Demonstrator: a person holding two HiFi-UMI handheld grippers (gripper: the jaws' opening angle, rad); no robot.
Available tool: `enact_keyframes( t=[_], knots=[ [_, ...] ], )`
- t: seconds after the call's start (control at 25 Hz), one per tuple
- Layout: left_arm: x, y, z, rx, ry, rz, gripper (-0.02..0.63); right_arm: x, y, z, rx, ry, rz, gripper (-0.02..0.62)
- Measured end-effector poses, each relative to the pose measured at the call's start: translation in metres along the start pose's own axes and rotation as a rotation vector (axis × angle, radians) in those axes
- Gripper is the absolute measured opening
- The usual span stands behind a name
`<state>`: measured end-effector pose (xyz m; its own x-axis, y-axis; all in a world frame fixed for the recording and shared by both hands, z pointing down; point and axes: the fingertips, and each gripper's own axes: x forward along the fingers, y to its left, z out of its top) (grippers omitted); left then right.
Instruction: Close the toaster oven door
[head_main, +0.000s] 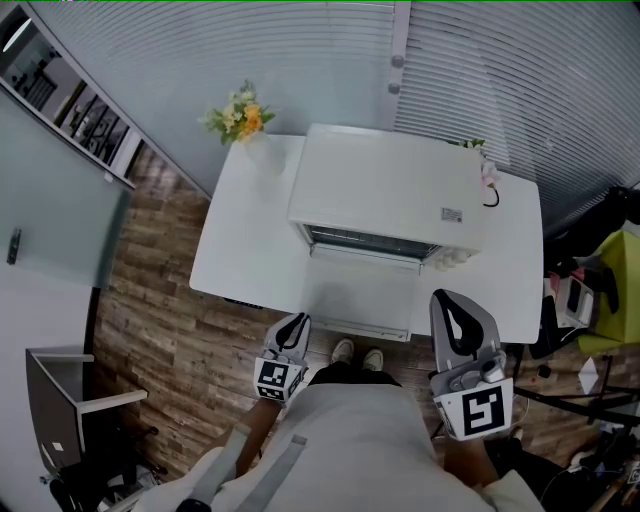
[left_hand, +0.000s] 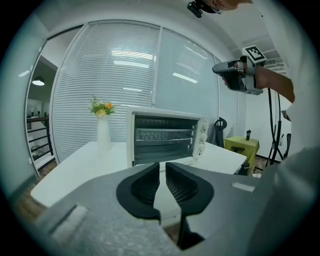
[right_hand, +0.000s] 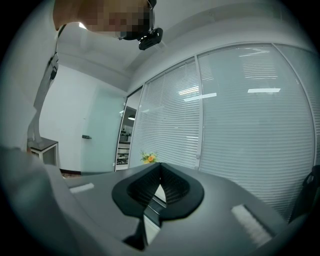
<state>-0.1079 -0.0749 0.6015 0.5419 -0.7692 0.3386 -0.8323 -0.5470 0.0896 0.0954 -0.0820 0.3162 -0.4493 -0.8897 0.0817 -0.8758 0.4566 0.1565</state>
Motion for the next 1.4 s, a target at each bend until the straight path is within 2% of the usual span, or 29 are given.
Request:
enact_keyframes(
  t=[0.08, 0.28, 0.64, 0.8, 1.4],
  knots=[
    [0.001, 0.0, -0.012, -0.003, 0.012, -0.003, 0.041, -0.001, -0.001, -0.001, -0.025, -0.004, 0.004, 0.005],
    [0.0, 0.0, -0.036, -0.007, 0.048, -0.013, 0.052, 0.0, -0.001, 0.0, 0.02, -0.004, -0.007, 0.005],
    [-0.004, 0.002, -0.08, -0.041, 0.136, -0.009, 0.063, -0.003, 0.0, -0.004, -0.001, 0.001, -0.001, 0.005],
    [-0.006, 0.003, -0.102, -0.08, 0.181, -0.007, 0.067, -0.004, 0.001, -0.006, -0.001, 0.003, 0.0, 0.005],
    [0.006, 0.004, -0.174, -0.139, 0.315, -0.004, 0.078, -0.003, -0.001, -0.007, 0.003, 0.009, -0.006, 0.005]
  ],
)
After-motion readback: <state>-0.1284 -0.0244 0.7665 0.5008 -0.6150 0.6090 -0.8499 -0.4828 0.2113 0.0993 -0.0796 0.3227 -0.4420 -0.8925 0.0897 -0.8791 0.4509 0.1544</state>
